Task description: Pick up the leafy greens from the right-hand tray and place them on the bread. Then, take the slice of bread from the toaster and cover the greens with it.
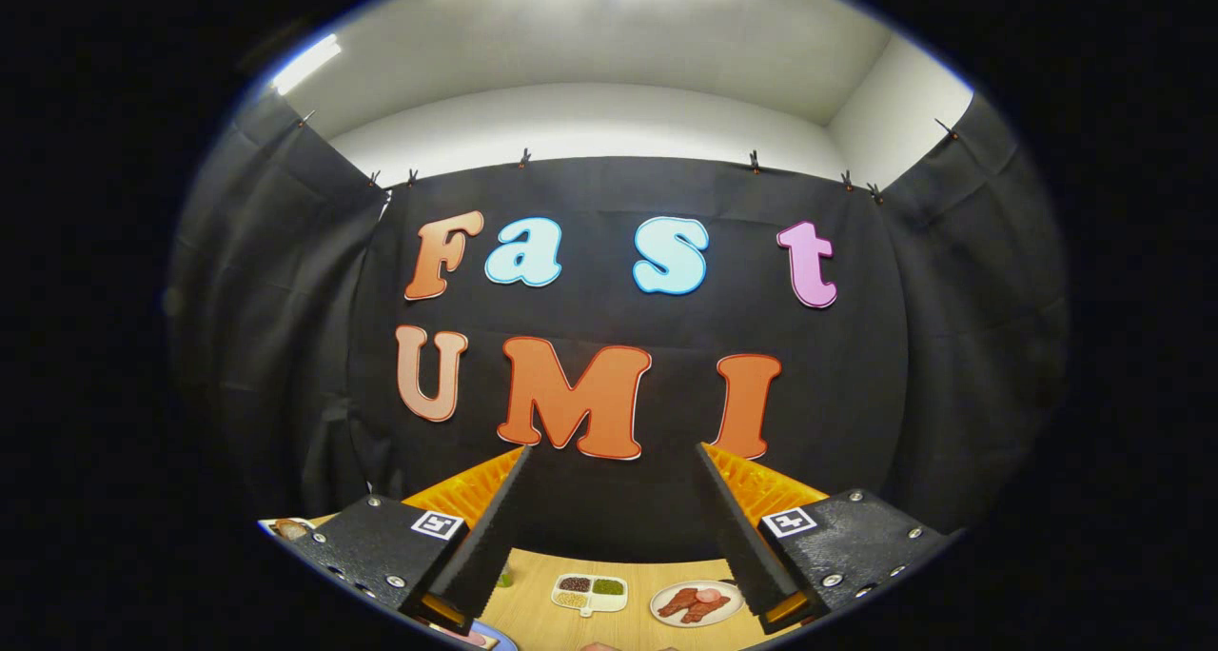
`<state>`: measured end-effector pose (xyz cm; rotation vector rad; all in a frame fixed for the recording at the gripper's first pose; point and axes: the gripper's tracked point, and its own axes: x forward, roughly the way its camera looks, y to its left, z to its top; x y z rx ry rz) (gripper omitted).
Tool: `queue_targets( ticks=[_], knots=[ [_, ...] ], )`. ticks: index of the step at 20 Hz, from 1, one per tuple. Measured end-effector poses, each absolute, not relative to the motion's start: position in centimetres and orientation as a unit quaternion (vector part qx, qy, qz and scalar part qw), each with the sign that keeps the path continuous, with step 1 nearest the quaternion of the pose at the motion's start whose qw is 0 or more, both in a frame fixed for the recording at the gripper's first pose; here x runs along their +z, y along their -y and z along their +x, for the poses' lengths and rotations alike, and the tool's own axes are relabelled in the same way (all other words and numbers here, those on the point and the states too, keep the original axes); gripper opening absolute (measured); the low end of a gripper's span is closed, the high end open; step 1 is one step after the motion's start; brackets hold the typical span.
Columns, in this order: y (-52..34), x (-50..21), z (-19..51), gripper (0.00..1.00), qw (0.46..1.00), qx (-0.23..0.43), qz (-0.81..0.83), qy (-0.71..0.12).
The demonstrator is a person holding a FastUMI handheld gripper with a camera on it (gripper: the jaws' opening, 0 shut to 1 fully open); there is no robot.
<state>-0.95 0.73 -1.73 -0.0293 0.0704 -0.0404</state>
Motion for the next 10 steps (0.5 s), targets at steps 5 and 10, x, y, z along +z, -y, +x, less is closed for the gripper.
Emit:
queue_targets(
  ticks=[5, 10],
  knots=[
    [0.4, -3.8, -1.5, 0.98, 0.997, -0.042, -0.017, -0.062],
    [0.5, -7.6, -2.3, 0.98, 0.993, -0.038, -0.025, -0.105]
  ],
)
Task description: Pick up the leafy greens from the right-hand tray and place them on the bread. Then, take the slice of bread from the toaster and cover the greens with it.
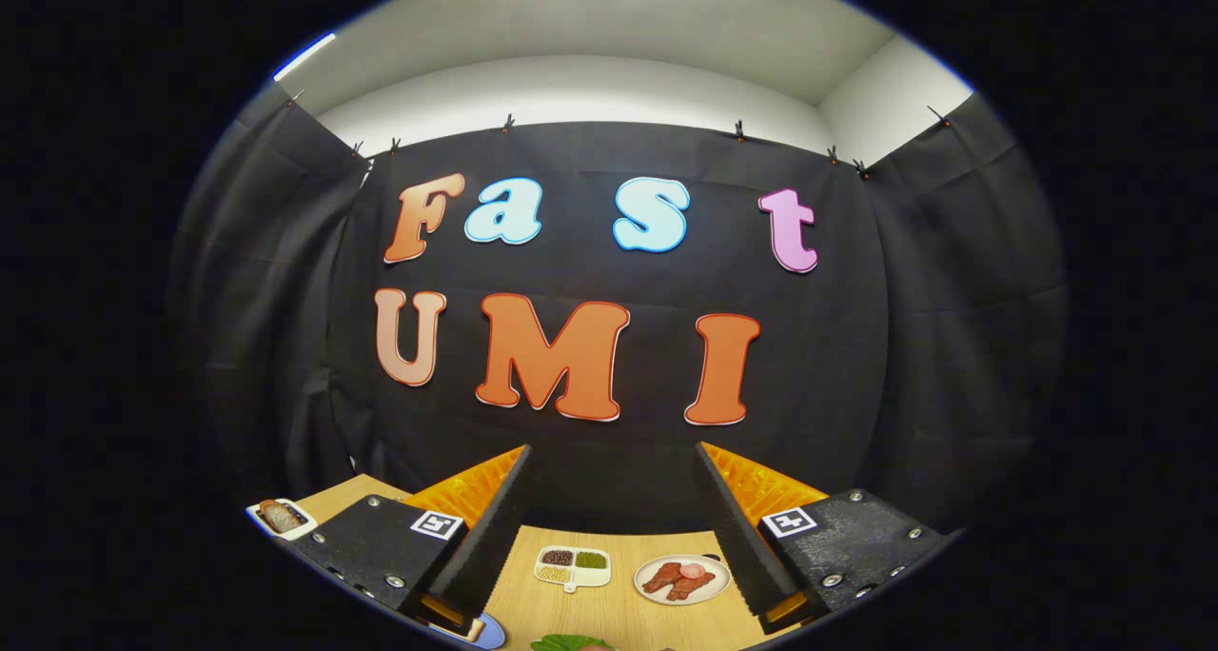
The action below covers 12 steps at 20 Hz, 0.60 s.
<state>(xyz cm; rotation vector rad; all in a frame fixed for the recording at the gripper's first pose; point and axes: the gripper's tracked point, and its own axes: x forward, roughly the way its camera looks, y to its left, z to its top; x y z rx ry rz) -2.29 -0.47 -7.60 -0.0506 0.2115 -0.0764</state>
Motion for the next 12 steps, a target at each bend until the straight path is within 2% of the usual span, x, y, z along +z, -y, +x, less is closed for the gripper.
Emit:
queue_targets(
  ticks=[12],
  knots=[
    [-0.1, -23.4, -5.2, 0.98, 0.945, -0.002, -0.026, -0.326]
  ],
)
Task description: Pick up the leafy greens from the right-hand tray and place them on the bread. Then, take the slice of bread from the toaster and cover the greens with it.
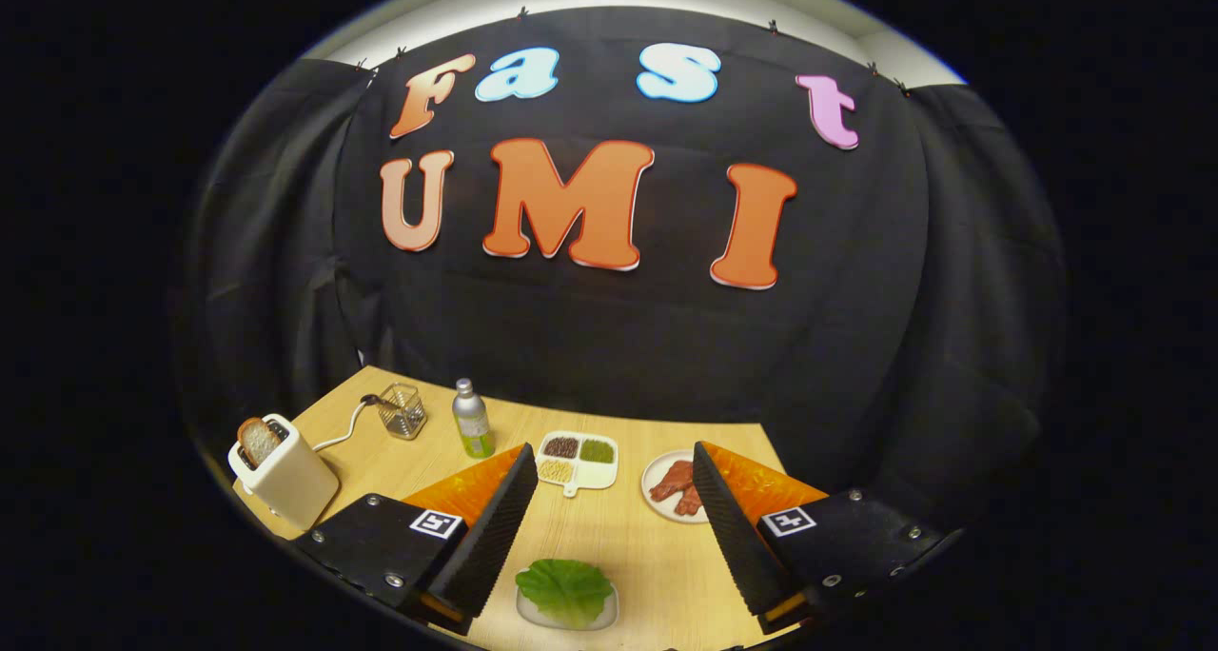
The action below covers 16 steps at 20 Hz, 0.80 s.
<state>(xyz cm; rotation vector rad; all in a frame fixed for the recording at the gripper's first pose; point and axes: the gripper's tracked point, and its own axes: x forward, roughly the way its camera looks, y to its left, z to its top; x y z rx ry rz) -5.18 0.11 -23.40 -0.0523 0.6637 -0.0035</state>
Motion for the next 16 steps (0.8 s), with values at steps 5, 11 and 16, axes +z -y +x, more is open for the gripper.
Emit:
queue_targets(
  ticks=[5, 11, 16],
  knots=[
    [-1.1, -30.0, -7.9, 0.97, 0.905, 0.024, -0.027, -0.424],
    [-1.4, -36.0, -11.1, 0.98, 0.852, 0.052, -0.055, -0.518],
    [-1.9, -41.5, -14.4, 0.98, 0.804, 0.069, -0.049, -0.589]
  ],
)
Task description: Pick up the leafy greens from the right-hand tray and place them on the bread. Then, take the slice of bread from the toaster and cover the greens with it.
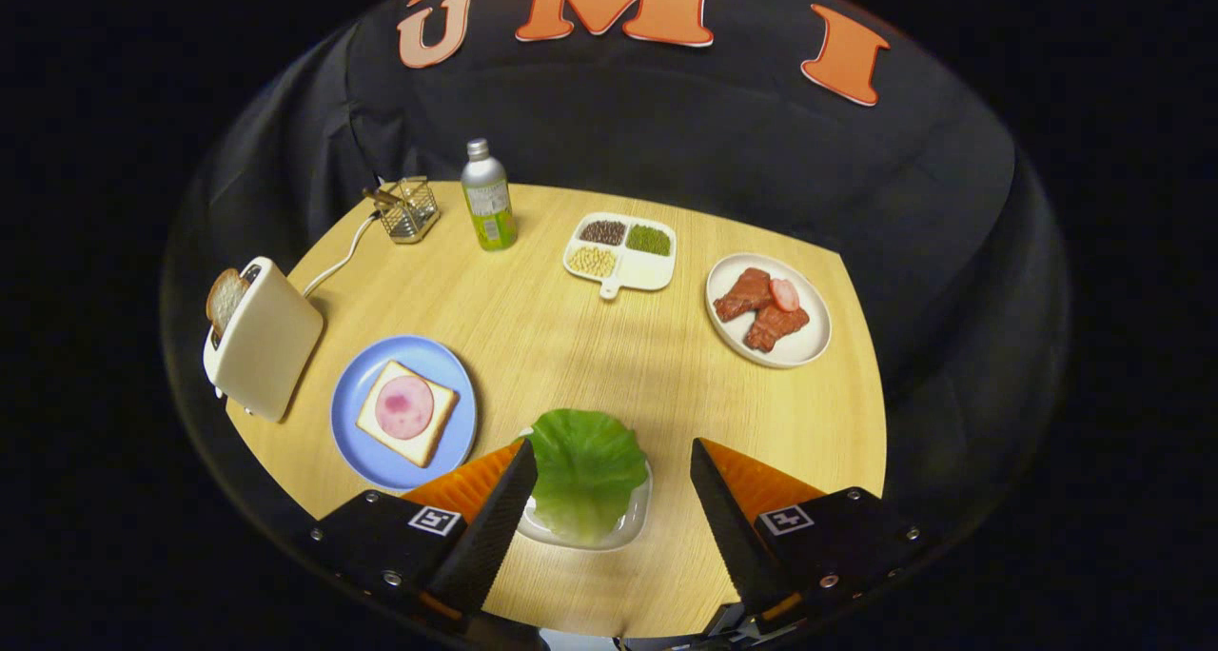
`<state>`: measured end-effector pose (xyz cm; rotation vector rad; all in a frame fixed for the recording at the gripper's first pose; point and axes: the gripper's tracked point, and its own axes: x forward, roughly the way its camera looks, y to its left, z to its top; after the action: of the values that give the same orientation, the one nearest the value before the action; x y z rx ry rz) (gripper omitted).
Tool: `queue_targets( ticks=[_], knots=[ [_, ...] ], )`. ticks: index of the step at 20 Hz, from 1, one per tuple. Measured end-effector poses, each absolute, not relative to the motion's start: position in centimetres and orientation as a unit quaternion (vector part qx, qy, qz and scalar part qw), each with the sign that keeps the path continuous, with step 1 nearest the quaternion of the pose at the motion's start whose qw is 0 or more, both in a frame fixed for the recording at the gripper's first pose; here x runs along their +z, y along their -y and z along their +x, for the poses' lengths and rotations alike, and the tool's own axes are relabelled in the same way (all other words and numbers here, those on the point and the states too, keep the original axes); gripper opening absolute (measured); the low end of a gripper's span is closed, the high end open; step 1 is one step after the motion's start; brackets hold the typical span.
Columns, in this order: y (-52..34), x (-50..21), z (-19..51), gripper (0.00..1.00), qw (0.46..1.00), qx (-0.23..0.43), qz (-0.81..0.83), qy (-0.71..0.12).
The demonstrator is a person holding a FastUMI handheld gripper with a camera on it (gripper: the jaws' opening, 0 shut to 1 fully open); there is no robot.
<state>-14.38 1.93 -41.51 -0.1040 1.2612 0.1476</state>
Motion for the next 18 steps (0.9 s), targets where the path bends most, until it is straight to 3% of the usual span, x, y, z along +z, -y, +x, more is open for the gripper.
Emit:
queue_targets(
  ticks=[9, 18],
  knots=[
    [-3.6, -47.6, -19.0, 0.96, 0.728, 0.096, -0.035, -0.678],
    [-4.1, -52.2, -19.9, 0.91, 0.692, 0.108, -0.065, -0.711]
  ],
)
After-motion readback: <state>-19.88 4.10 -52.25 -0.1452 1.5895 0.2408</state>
